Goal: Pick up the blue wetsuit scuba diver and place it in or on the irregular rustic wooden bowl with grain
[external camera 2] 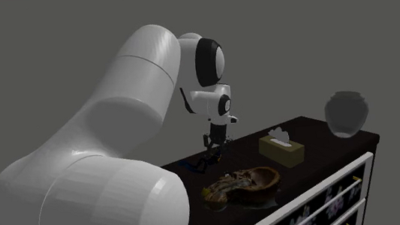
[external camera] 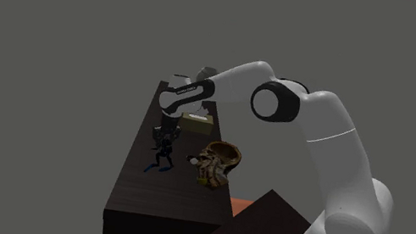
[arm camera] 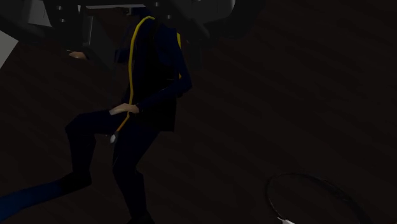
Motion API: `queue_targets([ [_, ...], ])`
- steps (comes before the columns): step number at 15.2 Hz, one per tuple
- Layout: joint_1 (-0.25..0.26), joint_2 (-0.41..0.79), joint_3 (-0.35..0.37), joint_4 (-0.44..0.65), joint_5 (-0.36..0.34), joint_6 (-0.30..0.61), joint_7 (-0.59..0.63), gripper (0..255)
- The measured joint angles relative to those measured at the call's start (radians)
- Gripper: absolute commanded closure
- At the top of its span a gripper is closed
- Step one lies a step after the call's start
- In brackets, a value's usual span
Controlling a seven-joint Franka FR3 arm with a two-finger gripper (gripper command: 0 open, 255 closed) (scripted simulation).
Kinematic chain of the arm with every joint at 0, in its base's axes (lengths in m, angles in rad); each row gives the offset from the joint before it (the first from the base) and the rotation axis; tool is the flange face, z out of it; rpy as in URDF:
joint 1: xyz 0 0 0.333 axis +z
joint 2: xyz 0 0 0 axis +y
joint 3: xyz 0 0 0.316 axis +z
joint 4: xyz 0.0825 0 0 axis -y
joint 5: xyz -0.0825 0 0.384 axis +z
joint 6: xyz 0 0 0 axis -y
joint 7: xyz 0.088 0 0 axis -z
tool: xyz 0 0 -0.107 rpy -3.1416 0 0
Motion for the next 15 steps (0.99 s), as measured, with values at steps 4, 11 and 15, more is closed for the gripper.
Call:
queue_targets([
  [4, 0.0, -0.034, 0.0, -0.012, 0.0, -0.022, 0.003, 255],
  [11, -0.001, -0.092, 0.0, -0.013, -0.001, -0.078, 0.009, 255],
  [15, -0.003, -0.122, 0.0, -0.006, -0.001, -0.116, 0.012, 255],
])
